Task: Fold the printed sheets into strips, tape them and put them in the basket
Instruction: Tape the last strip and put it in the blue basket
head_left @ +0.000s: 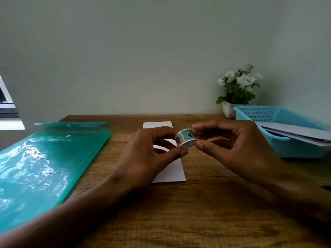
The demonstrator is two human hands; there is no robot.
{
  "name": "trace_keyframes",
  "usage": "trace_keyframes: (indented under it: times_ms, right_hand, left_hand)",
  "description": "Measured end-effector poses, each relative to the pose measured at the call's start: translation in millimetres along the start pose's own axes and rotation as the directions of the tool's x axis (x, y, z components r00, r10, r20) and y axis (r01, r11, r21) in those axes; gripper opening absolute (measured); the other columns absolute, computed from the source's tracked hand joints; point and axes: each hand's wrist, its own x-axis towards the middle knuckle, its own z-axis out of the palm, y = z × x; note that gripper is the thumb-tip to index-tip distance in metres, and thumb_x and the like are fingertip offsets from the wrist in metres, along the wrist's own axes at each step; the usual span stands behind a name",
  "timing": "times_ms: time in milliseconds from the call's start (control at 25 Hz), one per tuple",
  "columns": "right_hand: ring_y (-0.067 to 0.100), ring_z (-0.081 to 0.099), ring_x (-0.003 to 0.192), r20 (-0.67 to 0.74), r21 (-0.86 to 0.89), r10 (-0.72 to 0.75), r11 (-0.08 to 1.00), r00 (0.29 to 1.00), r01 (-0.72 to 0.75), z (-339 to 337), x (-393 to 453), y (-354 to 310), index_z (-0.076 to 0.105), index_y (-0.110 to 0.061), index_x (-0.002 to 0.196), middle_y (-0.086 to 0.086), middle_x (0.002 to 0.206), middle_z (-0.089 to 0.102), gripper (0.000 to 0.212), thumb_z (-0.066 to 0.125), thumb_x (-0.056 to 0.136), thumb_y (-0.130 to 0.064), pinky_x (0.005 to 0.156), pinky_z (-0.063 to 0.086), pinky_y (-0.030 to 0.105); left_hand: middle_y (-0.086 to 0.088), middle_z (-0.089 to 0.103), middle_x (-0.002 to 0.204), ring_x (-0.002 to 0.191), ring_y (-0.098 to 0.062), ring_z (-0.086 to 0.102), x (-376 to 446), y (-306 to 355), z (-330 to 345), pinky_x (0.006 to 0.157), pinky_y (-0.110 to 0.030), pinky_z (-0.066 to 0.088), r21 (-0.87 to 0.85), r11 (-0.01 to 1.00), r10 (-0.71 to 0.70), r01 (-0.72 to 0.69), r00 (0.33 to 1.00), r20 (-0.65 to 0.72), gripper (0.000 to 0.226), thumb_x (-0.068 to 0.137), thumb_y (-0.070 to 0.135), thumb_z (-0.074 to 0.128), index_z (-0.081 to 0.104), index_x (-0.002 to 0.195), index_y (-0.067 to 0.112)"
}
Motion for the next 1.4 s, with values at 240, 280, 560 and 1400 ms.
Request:
trace_keyframes:
  times_ms: [240, 280, 560, 1400]
  right_hand:
    - [0.003, 0.07, 0.105, 0.035, 0.031, 0.03, 0.999, 0.999, -0.031, 1, -1, -3, 0.076, -0.04, 0.103, -0.018, 0.107, 0.075, 0.034, 0.084, 0.07, -0.039, 0.083, 0.063, 0.03]
    - [0.003, 0.07, 0.106, 0.028, 0.024, 0.03, 0.999, 0.999, -0.03, 2, -2, -4, 0.074, -0.039, 0.101, -0.018, 0.108, 0.074, 0.034, 0.085, 0.069, -0.041, 0.084, 0.063, 0.03]
    - [-0.002, 0.07, 0.102, -0.014, -0.012, 0.036, 0.999, 0.999, -0.036, 11, -6, -3, 0.069, -0.033, 0.092, -0.018, 0.109, 0.07, 0.029, 0.089, 0.072, -0.029, 0.082, 0.062, 0.021]
    - [-0.007, 0.066, 0.105, 0.016, -0.12, -0.048, 0.992, 0.999, 0.049, 12, -8, -2, 0.075, -0.031, 0.088, -0.023, 0.113, 0.065, 0.024, 0.088, 0.072, -0.018, 0.08, 0.055, 0.008]
  left_hand:
    - [0.026, 0.07, 0.118, 0.105, 0.012, 0.065, -1, 3, -1, 0.079, -0.01, 0.056, 0.049, 0.998, 0.052, -0.05, 0.998, -0.03, 0.048, 0.091, 0.031, 0.077, 0.063, 0.135, 0.042]
    - [0.025, 0.071, 0.117, 0.104, 0.011, 0.066, -1, 3, -1, 0.078, -0.011, 0.057, 0.032, 0.998, 0.053, -0.052, 0.997, -0.055, 0.049, 0.09, 0.031, 0.078, 0.063, 0.135, 0.041]
    - [0.026, 0.076, 0.105, 0.097, 0.007, 0.072, -3, 9, -1, 0.078, -0.016, 0.06, -0.039, 0.996, 0.076, -0.08, 0.993, -0.09, 0.023, 0.087, 0.041, 0.076, 0.077, 0.111, 0.04]
    - [0.023, 0.077, 0.098, 0.088, 0.001, 0.072, -7, 11, 0, 0.069, -0.017, 0.059, 0.02, 0.997, 0.083, -0.081, 0.985, -0.15, 0.016, 0.091, 0.03, 0.077, 0.08, 0.107, 0.033]
